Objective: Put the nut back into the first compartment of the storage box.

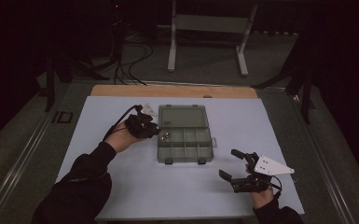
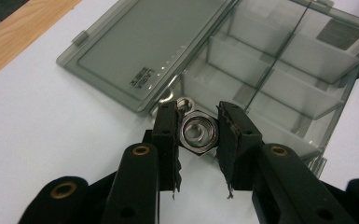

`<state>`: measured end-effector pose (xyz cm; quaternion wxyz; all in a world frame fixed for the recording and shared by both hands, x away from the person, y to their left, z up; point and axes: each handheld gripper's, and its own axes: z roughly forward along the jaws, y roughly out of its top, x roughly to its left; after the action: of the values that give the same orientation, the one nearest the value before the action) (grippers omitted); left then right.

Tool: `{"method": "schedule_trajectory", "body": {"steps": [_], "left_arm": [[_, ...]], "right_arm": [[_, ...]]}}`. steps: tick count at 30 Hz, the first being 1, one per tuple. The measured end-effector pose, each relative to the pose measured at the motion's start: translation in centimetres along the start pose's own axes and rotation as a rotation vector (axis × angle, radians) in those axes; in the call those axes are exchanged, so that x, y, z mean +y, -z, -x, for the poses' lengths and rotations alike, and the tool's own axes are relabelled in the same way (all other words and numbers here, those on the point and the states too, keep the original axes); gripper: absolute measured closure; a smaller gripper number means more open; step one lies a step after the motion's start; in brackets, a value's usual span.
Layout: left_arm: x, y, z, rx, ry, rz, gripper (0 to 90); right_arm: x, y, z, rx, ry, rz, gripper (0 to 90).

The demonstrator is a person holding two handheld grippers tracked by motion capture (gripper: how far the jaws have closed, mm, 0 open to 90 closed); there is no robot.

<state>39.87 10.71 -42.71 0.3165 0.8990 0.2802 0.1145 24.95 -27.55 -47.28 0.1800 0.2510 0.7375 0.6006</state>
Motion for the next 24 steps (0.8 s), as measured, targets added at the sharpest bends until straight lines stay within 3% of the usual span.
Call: {"method": "schedule_trajectory", "body": {"steps": [7, 19, 24], "left_arm": [[0.3, -1.8, 0.0, -0.009, 0.027, 0.004, 70.8], [0.1, -5.2, 0.5, -0.024, 0.047, -0.035, 69.5], [0.5, -4.6, 0.6, -0.005, 0.071, 0.009, 44.2]], "right_arm": [[0.0, 0.0, 0.0, 0.001, -0.001, 0.001, 12.2], [0.0, 0.0, 0.0, 0.004, -0.002, 0.001, 12.3], [0.0, 0.1, 0.1, 0.004, -0.003, 0.005, 12.2]]}}
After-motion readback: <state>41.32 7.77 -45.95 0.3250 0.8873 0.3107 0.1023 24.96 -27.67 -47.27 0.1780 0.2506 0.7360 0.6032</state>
